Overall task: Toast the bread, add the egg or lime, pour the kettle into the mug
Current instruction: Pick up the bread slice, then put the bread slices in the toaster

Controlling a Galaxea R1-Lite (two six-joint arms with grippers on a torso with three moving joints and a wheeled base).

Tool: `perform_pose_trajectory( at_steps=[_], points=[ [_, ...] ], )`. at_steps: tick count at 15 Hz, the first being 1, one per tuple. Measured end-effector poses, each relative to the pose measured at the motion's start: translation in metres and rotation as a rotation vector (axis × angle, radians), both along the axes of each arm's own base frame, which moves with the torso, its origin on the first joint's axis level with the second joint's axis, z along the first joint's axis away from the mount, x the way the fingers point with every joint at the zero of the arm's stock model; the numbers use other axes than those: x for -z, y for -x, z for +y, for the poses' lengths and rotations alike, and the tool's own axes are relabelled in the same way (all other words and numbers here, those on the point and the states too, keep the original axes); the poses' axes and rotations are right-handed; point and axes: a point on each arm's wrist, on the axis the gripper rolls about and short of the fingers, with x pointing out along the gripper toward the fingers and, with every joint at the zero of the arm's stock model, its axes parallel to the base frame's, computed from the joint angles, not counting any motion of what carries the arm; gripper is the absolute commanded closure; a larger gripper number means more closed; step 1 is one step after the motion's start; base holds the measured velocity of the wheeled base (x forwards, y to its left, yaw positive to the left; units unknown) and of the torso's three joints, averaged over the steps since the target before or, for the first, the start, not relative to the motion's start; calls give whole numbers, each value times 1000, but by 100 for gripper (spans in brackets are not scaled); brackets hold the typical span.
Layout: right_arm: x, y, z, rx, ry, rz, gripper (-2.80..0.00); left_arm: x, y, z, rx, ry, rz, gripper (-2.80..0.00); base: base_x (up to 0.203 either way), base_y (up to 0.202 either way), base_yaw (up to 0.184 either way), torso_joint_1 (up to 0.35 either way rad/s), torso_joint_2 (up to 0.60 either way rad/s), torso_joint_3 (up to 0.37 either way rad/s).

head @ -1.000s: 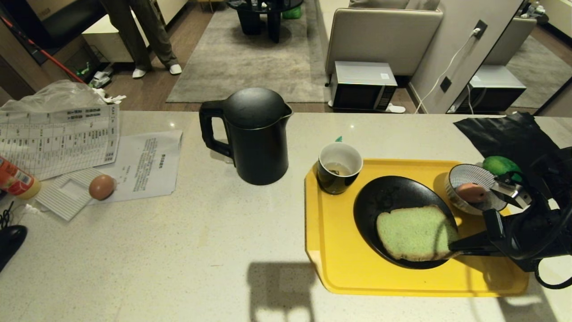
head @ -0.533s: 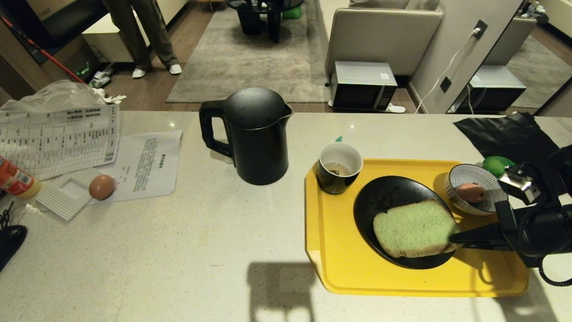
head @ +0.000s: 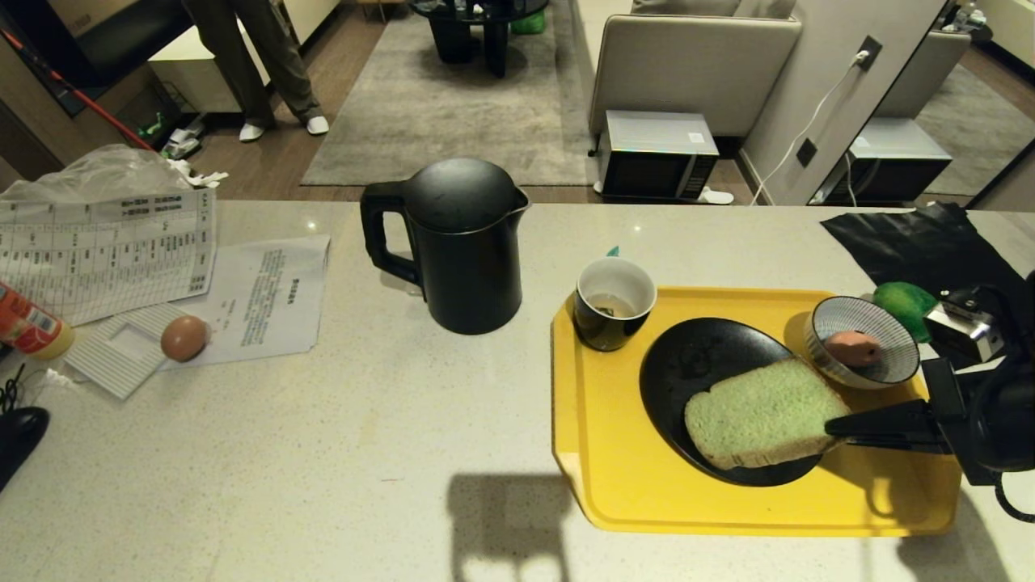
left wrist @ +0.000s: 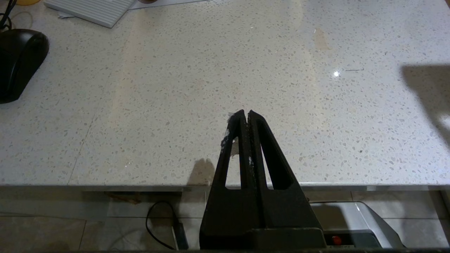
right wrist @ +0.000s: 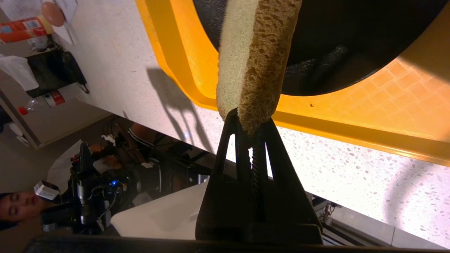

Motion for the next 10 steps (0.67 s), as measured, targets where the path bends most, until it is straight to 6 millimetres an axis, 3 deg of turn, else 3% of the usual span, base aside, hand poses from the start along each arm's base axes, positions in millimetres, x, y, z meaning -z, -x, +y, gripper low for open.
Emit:
perform_pose_trajectory(
  at_steps=[10],
  points=[
    [-29, 34, -6, 52, 18, -152, 0, 0, 0, 0, 1, -1, 0, 0, 0, 0, 0, 0, 0, 0]
  ],
)
